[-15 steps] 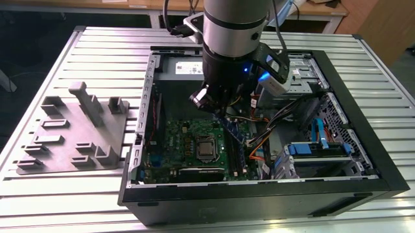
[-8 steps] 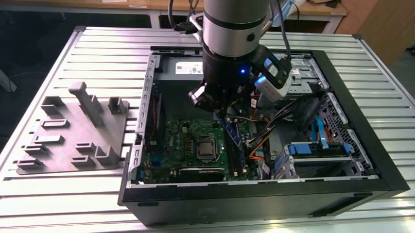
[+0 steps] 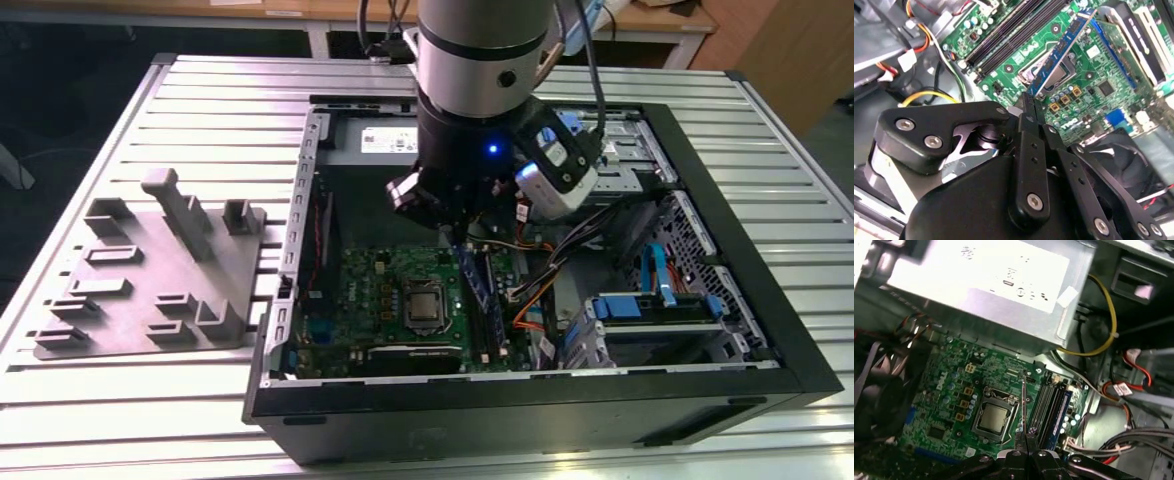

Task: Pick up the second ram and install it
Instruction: 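Insert the second ram into the second slot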

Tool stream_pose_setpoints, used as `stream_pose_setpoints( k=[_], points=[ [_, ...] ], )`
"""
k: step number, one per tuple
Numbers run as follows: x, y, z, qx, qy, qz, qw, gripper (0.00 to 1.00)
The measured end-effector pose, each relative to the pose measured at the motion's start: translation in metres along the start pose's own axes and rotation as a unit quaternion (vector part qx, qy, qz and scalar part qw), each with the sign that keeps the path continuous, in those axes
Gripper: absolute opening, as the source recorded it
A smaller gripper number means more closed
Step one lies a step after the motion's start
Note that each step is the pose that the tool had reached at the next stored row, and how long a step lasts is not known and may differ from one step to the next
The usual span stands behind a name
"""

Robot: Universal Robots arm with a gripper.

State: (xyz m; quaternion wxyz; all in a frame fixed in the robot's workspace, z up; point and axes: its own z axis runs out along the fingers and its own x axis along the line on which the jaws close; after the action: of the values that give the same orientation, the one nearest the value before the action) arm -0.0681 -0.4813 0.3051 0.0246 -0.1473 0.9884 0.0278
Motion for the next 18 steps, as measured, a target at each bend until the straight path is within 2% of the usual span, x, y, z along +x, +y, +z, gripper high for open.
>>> stream_pose_setpoints(
  k=[2, 5, 10, 16, 18],
  points=[
    [0.0000, 0.0000, 0.0000, 0.0010, -0.0008, 0.018, 0.9998, 0.11],
    [0.0000, 0.0000, 0.0001, 0.0026, -0.0022, 0.045, 0.9990, 0.11],
    [0.0000, 0.0000, 0.0003, 0.0051, -0.0043, 0.089, 0.9960, 0.11],
    [0.0000, 0.0000, 0.0003, 0.0052, -0.0044, 0.092, 0.9957, 0.11],
    [0.0000, 0.0000, 0.0006, 0.0059, -0.0050, 0.104, 0.9945, 0.11]
  ],
)
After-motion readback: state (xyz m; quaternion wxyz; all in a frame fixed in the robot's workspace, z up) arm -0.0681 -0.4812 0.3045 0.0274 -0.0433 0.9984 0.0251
